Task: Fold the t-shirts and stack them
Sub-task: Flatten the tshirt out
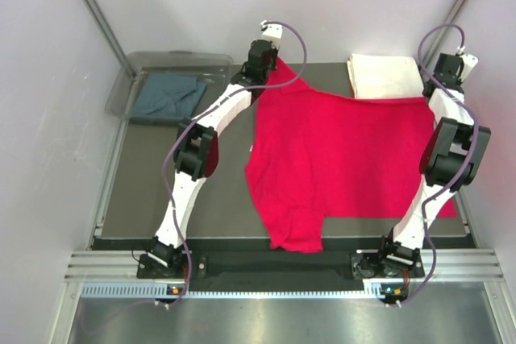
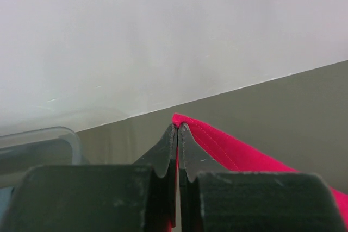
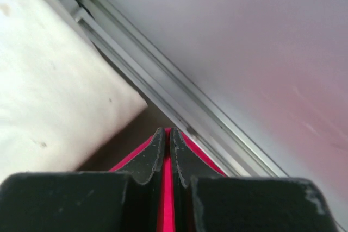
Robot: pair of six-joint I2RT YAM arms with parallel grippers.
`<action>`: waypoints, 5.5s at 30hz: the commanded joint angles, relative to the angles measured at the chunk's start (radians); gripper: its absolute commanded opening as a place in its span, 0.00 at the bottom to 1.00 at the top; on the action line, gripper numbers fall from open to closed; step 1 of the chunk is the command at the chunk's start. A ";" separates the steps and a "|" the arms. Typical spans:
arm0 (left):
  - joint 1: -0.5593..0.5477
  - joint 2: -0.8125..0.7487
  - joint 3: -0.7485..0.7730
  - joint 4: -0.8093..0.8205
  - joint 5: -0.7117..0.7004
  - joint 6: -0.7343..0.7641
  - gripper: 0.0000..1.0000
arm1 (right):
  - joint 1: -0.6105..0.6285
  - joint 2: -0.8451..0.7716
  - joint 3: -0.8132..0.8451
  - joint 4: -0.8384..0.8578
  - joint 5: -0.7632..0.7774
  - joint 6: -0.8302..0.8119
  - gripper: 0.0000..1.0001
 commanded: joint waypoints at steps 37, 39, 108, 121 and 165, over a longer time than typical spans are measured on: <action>0.031 -0.877 -0.937 -0.526 0.333 -0.425 0.62 | 0.467 -0.355 -0.137 -0.498 -0.300 0.136 0.82; 0.033 -0.928 -1.052 -0.538 0.321 -0.482 0.69 | 0.550 -0.375 -0.185 -0.483 -0.371 0.130 0.78; 0.065 -0.634 -0.892 -0.291 0.344 -0.410 0.67 | 0.679 -0.392 -0.625 -0.179 -0.727 0.350 0.55; 0.057 -0.155 -0.391 -0.279 -0.062 -0.250 0.61 | 0.580 -0.415 -0.599 -0.265 -0.742 0.264 0.53; -0.055 -0.207 -0.287 -0.492 0.240 -0.305 0.72 | 0.406 -0.306 -0.582 -0.193 -0.876 0.221 0.45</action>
